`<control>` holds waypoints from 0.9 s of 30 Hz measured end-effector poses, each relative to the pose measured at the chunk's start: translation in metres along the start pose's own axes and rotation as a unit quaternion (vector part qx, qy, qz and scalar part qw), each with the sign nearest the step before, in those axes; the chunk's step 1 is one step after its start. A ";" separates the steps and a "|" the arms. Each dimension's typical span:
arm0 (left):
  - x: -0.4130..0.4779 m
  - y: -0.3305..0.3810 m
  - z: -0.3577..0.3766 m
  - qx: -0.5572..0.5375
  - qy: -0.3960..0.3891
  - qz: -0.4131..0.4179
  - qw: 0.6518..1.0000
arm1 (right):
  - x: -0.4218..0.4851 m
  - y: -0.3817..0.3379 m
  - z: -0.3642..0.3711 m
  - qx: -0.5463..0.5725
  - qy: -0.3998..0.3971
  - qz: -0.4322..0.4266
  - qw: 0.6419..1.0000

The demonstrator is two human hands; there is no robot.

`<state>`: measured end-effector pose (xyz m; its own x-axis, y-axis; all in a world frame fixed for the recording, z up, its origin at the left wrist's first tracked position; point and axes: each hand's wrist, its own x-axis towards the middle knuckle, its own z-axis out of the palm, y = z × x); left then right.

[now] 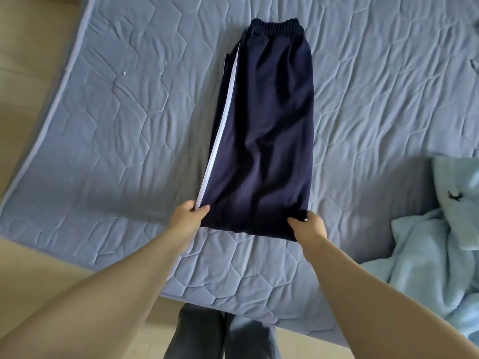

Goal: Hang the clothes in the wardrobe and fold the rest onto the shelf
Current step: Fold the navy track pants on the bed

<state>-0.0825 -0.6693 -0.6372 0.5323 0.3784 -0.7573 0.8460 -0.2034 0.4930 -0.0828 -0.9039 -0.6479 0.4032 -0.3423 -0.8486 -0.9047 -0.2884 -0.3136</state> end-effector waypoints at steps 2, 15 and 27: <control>-0.004 -0.011 -0.004 -0.074 0.006 -0.041 0.996 | -0.004 0.007 0.001 -0.005 -0.005 -0.001 1.000; 0.005 -0.001 0.021 -0.057 -0.012 -0.057 0.997 | 0.005 0.013 0.006 0.130 -0.034 -0.011 0.991; -0.016 0.043 -0.022 -0.003 -0.116 -0.041 0.992 | -0.042 -0.013 -0.022 0.244 -0.111 0.018 0.963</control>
<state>-0.0549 -0.6639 -0.5943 0.4546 0.1760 -0.8731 0.8873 -0.1750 0.4267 -0.0847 -0.9052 -0.5990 0.3808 -0.1291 -0.9156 -0.8958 0.1939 -0.3999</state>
